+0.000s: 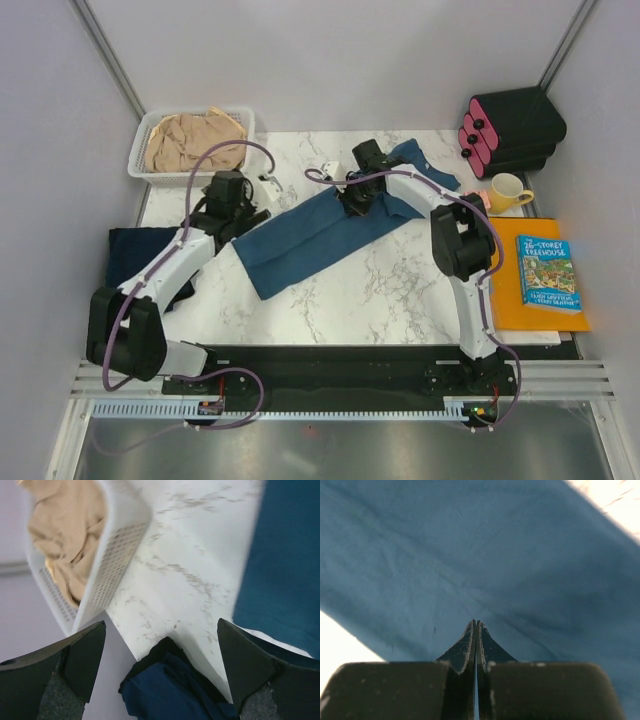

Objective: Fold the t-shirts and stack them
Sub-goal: Rotate the tshirt 90 degrees

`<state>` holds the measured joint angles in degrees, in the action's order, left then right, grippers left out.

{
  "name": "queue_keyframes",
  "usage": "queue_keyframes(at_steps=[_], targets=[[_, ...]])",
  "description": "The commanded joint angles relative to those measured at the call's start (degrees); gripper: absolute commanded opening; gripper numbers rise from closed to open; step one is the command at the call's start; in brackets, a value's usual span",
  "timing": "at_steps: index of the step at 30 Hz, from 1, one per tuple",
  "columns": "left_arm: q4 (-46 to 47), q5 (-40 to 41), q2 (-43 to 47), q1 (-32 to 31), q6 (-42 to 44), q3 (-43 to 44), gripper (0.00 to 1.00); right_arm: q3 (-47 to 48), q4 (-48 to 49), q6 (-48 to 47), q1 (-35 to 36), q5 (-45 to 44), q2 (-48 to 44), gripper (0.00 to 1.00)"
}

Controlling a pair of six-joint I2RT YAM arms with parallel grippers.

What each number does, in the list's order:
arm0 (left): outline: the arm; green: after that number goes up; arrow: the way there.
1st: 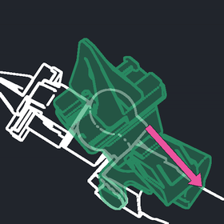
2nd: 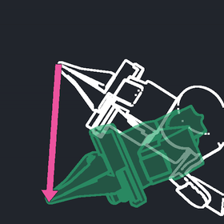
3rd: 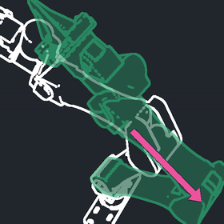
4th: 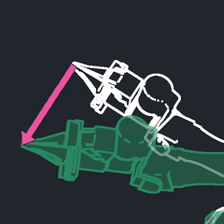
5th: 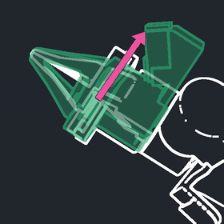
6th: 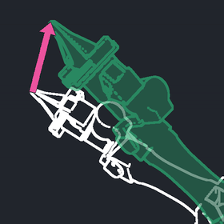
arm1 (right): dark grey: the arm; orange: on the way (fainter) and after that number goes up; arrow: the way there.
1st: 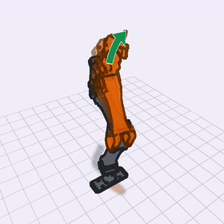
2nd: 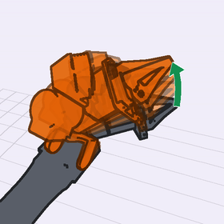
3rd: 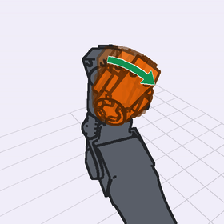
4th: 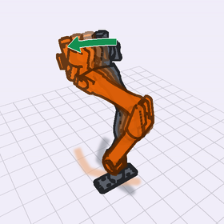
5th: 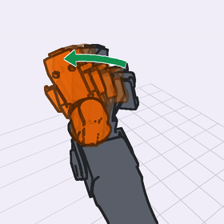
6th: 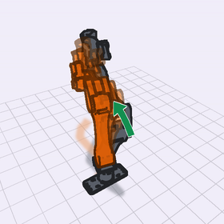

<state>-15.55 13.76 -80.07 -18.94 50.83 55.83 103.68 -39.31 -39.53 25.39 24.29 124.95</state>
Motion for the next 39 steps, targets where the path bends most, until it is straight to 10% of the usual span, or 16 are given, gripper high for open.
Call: queue_keyframes(at_steps=[1, 14, 39], targets=[[8.26, 4.08, 5.89, 6.01, -13.37, 1.12, 1.00, 7.14, -0.95, 5.07, 0.19, 6.20, 4.60, 0.00], [5.09, 5.14, 10.38, 13.13, -21.56, -1.08, 1.00, 8.65, -0.86, 5.87, 5.46, 8.05, 10.67, 0.00], [7.82, -1.36, 3.08, 14.63, -20.33, 7.89, 0.99, -20.69, -3.04, 2.18, 11.96, -0.21, -4.44, 0.00]])
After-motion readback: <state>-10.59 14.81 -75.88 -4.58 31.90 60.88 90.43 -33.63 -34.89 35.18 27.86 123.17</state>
